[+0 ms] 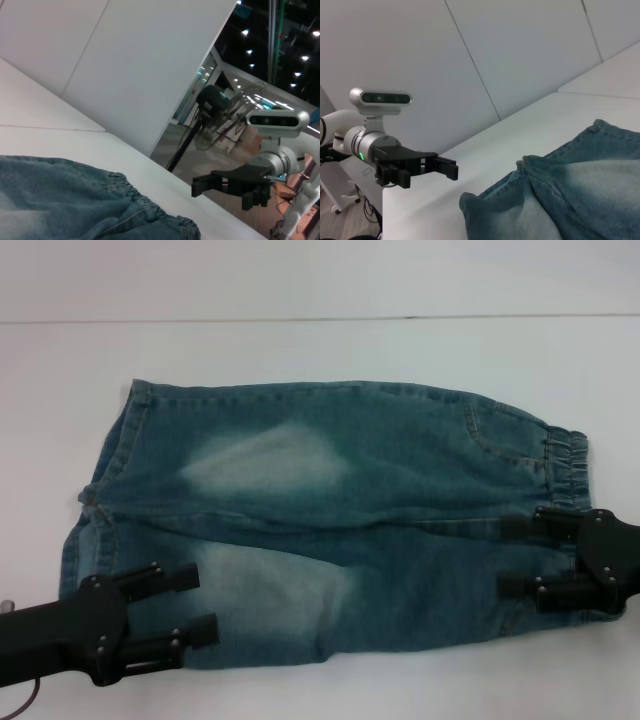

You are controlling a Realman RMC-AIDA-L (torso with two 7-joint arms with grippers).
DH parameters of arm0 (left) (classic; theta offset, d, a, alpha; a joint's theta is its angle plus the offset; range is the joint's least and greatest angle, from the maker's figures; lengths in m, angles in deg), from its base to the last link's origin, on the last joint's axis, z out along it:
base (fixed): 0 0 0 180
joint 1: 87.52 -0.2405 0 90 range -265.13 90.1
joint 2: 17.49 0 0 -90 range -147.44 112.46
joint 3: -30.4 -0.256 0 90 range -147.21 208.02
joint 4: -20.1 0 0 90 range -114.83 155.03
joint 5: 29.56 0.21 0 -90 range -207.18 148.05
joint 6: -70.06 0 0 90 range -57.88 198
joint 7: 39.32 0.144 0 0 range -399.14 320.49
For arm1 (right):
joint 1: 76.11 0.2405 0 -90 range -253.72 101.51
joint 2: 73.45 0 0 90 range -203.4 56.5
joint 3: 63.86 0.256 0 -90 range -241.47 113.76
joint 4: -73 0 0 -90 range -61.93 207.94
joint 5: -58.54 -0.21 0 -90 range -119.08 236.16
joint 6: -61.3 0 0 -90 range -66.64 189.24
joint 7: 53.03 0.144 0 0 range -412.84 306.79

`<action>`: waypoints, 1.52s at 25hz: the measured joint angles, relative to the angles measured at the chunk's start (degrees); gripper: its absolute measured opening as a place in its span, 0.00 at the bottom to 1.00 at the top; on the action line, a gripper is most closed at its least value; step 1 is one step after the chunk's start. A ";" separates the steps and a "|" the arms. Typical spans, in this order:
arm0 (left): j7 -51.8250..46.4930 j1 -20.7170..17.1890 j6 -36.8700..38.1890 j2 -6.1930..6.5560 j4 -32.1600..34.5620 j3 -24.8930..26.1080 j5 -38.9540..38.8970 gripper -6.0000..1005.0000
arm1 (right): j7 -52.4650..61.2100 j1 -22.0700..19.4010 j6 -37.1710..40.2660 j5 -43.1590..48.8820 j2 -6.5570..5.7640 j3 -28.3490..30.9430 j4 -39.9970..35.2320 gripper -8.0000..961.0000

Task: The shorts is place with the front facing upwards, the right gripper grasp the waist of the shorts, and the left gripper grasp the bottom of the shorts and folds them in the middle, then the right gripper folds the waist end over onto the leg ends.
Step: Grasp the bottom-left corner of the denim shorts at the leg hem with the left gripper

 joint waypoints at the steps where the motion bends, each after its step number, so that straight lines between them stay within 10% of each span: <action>1: -0.25 0.05 0.22 0.03 0.05 0.01 0.01 0.84 | 0.01 -0.05 -0.01 0.01 0.03 -0.02 0.00 0.98; 38: -17.24 0.54 2.31 2.22 9.37 0.90 4.79 0.84 | 0.21 1.15 -0.50 1.34 1.10 -0.33 0.07 0.98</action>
